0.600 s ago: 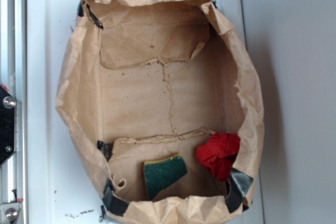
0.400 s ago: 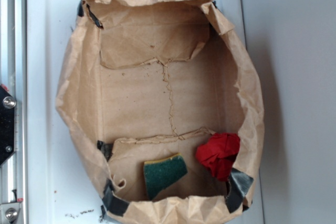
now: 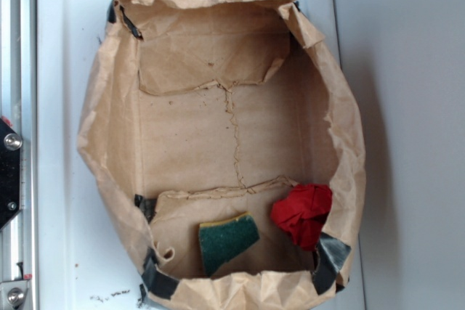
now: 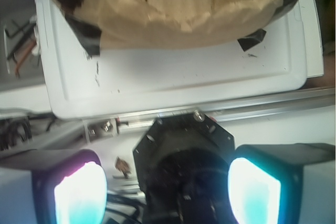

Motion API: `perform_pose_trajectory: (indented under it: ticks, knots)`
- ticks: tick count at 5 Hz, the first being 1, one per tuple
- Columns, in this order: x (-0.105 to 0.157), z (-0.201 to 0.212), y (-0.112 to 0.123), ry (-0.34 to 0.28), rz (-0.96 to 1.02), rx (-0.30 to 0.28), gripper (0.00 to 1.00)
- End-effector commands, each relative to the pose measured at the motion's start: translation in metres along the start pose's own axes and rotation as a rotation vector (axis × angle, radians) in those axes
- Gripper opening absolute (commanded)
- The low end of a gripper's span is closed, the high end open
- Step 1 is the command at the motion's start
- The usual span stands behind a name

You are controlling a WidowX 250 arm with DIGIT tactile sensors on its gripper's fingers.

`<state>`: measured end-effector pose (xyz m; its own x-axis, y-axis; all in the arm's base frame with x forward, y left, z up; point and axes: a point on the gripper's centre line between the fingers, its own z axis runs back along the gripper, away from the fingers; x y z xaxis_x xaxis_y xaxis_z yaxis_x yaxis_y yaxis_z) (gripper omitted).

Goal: Grab the green sponge.

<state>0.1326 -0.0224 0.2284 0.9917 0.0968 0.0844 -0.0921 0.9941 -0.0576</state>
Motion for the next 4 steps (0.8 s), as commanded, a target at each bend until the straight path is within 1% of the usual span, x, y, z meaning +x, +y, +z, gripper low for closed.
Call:
perform_pose_trajectory:
  ticks: [1, 2, 4]
  knots:
    - [0.041, -0.005, -0.017, -0.103, 0.065, -0.005, 1.00]
    - [0.064, -0.015, -0.018, -0.174, 0.094, -0.031, 1.00]
    - [0.111, -0.034, -0.008, -0.166, 0.201, -0.024, 1.00]
